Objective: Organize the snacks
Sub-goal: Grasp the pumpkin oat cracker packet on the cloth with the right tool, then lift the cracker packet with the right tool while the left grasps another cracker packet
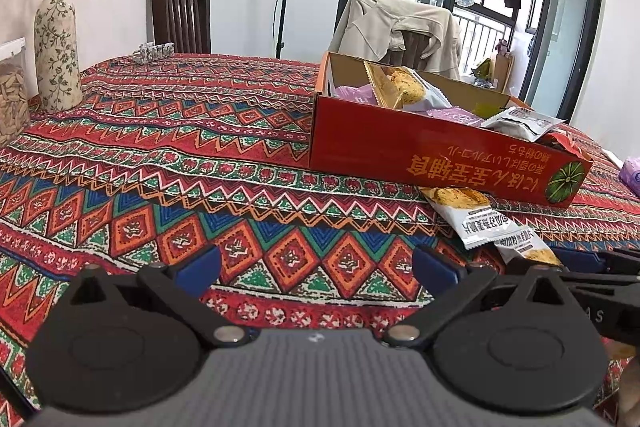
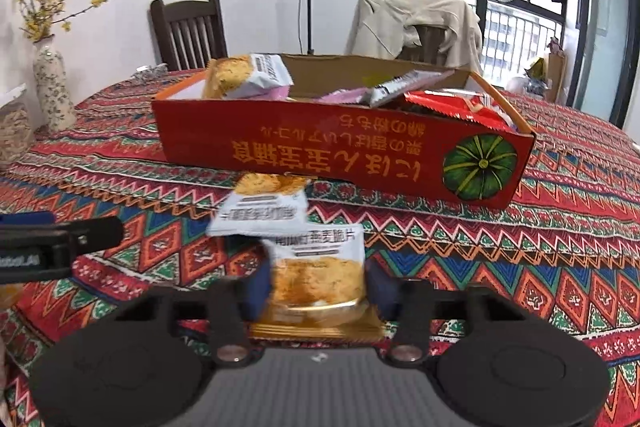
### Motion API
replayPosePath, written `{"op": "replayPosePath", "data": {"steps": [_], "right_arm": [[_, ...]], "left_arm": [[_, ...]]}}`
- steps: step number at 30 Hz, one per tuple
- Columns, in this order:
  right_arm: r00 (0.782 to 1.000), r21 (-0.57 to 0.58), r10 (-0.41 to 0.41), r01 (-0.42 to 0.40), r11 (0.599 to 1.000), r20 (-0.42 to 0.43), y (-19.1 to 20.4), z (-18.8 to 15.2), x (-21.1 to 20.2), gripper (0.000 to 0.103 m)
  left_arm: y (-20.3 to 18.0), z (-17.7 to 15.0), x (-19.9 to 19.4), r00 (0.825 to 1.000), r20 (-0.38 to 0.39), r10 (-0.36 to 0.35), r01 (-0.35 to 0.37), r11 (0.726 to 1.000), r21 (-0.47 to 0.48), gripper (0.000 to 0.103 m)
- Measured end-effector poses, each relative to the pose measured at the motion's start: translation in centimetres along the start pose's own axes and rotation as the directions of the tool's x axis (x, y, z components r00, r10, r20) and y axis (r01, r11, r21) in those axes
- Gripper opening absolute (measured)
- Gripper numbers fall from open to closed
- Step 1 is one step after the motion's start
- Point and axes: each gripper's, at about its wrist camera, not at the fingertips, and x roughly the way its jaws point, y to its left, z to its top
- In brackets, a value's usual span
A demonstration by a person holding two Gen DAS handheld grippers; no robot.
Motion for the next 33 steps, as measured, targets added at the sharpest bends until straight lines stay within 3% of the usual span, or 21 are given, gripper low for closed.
{"op": "replayPosePath", "data": {"steps": [6,16,23,33], "right_arm": [[0.999,0.019,-0.004,0.004,1.0,0.045,-0.9,-0.1,-1.4,0.042],[0.985,0.107,-0.123,0.11,0.988,0.12,-5.6,0.4,-3.3,0.042],[0.973,0.122,-0.196,0.182,0.976,0.122,-8.2,1.2,-2.4,0.042],[0.977,0.199,-0.163,0.134,0.971,0.14,-10.0,0.1,-1.6,0.042]], "left_arm": [[0.1,0.0,0.0,1.0,-0.003,-0.002,0.002,1.0,-0.005,0.103],[0.1,-0.1,0.2,1.0,-0.008,0.002,-0.002,1.0,-0.008,0.103],[0.1,-0.1,0.4,1.0,-0.014,0.008,-0.008,1.0,-0.009,0.103],[-0.3,0.0,0.7,0.999,-0.027,0.032,-0.032,0.999,0.002,0.103]]}}
